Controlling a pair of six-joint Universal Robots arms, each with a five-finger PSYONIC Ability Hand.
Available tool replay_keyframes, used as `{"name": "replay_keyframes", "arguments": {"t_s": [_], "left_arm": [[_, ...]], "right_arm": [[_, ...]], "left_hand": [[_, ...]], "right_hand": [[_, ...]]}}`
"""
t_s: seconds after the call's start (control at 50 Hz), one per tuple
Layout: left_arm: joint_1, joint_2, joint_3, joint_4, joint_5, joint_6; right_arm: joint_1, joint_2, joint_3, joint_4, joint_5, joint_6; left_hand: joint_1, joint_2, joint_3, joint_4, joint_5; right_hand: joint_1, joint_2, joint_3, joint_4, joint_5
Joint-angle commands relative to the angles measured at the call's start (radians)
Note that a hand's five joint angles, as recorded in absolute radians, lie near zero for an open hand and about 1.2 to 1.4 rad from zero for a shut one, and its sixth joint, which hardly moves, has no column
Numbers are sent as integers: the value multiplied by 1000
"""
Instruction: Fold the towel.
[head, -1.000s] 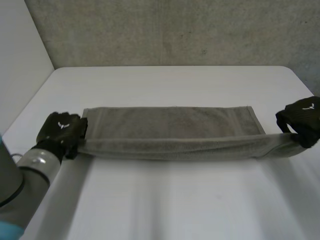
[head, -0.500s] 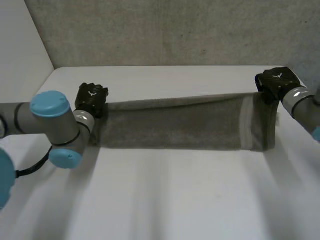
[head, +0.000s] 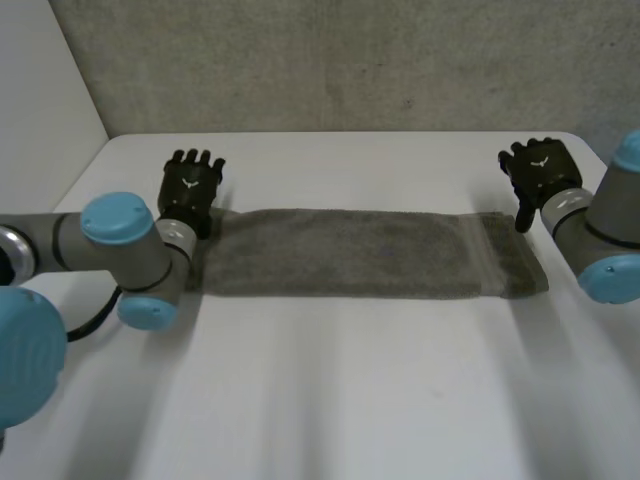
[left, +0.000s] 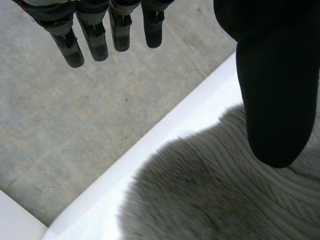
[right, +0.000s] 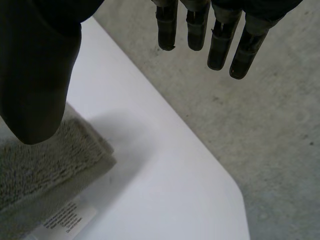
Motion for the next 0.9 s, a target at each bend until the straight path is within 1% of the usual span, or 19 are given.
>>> {"name": "replay_keyframes", "arguments": {"t_s": [0.02,0.06,0.08,0.12,0.2,0.24,0.28,0.3,0.34,0.36,0.38,0.4,0.42,0.46,0.52,0.68,0.74,0.78,0.9], "left_arm": [[12,163,-134,-4,2,-1],[29,245,-215,-15,3,-6],[29,246,-216,-15,3,-6],[55,313,-295,-30,6,-10],[72,359,-359,-46,6,-17],[78,374,-384,-49,6,-24],[84,391,-438,-49,11,-64],[84,391,-438,-49,11,-64],[86,402,-481,-50,17,-125],[86,402,-481,-50,17,-125],[84,405,-496,-50,17,-156],[84,405,-496,-50,17,-156],[84,413,-510,-50,17,-185],[84,417,-518,-49,19,-207],[83,437,-525,-49,17,-260],[81,468,-555,-35,17,-280],[81,468,-555,-35,17,-280],[81,468,-555,-34,19,-280],[81,466,-556,-29,17,-280]], "right_arm": [[-13,-169,132,55,-11,1],[-15,-235,185,139,-14,4],[-15,-235,186,139,-14,4],[-16,-269,235,237,-18,9],[-21,-278,284,288,-26,10],[-33,-278,313,286,-38,10],[-80,-278,370,283,-102,12],[-81,-278,370,283,-103,12],[-104,-264,408,283,-174,12],[-104,-264,408,283,-175,12],[-108,-253,413,279,-196,12],[-108,-253,413,279,-196,12],[-114,-232,413,268,-204,13],[-128,-191,416,208,-202,13],[-128,-169,430,138,-201,15],[-141,-163,436,43,-201,53],[-142,-163,434,33,-202,59],[-142,-157,428,23,-202,63],[-141,-126,410,21,-201,63]], "left_hand": [[4,7,8,7,-29],[4,7,8,7,-29],[4,7,8,7,-29],[4,7,8,7,-29],[4,7,8,7,-29],[4,7,8,7,-29],[4,7,8,7,-29],[4,7,8,7,-29],[4,7,8,7,-29],[4,7,8,7,-29],[4,7,8,7,-29],[4,7,8,7,-29],[4,7,8,7,-29],[4,7,8,7,-29],[4,7,8,7,-29],[4,7,8,7,-29],[4,7,8,7,-29],[4,7,8,7,-29],[4,7,8,7,-29]], "right_hand": [[-59,-72,-68,-82,-59],[-59,-72,-68,-82,-59],[-59,-72,-68,-82,-59],[-59,-72,-68,-82,-59],[-59,-72,-68,-82,-59],[-13,-26,-23,-37,-13],[25,12,15,1,25],[25,12,15,1,25],[34,21,24,10,34],[34,21,24,10,34],[66,53,56,42,66],[66,53,57,43,66],[86,73,77,63,86],[113,100,103,89,113],[160,147,150,136,159],[345,332,335,321,345],[365,353,356,342,365],[430,417,420,406,430],[471,458,462,448,471]]}}
